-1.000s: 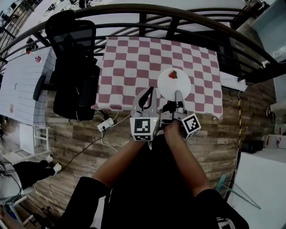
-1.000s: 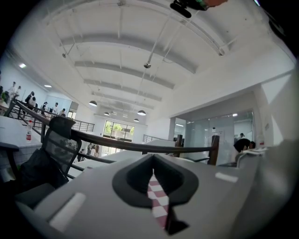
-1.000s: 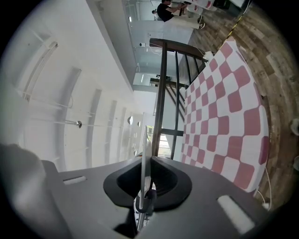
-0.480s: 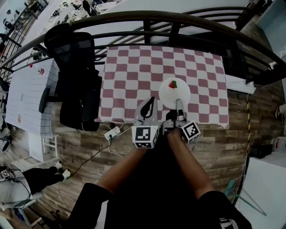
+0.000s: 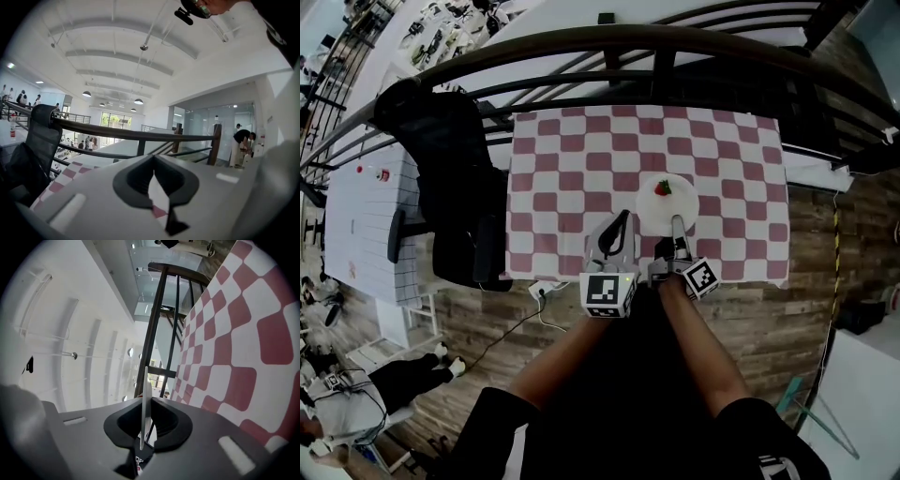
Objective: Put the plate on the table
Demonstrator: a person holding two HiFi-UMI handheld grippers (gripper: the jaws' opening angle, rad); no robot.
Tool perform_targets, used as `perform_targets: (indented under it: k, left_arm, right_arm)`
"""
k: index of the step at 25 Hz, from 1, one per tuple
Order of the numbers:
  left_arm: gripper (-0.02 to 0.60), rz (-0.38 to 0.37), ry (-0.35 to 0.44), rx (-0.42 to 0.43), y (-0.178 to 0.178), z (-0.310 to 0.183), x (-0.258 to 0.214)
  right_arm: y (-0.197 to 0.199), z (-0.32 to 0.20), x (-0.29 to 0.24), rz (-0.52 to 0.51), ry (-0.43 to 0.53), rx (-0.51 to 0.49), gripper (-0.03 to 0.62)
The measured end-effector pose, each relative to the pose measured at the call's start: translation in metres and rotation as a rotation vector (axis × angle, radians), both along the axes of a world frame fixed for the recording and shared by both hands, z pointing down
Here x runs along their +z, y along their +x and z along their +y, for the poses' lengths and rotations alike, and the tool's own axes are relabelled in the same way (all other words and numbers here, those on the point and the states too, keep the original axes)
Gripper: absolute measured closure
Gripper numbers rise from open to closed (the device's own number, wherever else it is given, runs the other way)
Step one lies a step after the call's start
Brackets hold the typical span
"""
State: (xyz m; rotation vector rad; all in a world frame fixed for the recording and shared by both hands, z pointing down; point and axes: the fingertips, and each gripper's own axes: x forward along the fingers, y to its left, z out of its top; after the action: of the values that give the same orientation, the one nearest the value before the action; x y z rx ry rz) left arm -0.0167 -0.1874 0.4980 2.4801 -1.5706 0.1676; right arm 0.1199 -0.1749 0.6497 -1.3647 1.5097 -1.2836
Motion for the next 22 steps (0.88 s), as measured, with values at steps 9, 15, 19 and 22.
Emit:
perform_targets:
  k: [9,15,19,22]
  left_arm:
    - [0.572,-0.034,-0.040,-0.038,-0.002,-0.059,0.019]
    - [0.572,-0.056,-0.077,-0.075,-0.013,-0.088,0.032]
    - [0.572,-0.058,-0.092,-0.089,-0.010,-0.101,0.035]
    - [0.572,-0.060,-0.097,-0.089,-0.010,-0.107,0.033]
  right_arm:
    - [0.004,-0.045,0.068,-0.070,-0.060,-0.068,0.576]
    - [0.002,-0.060,0.099,-0.045,-0.137,-0.116,0.577]
    - [-0.009,-0.068,0.112,-0.056,-0.180,-0.153,0.577]
    - [-0.015,-0.079,0.113,-0.086,-0.141,-0.164,0.576]
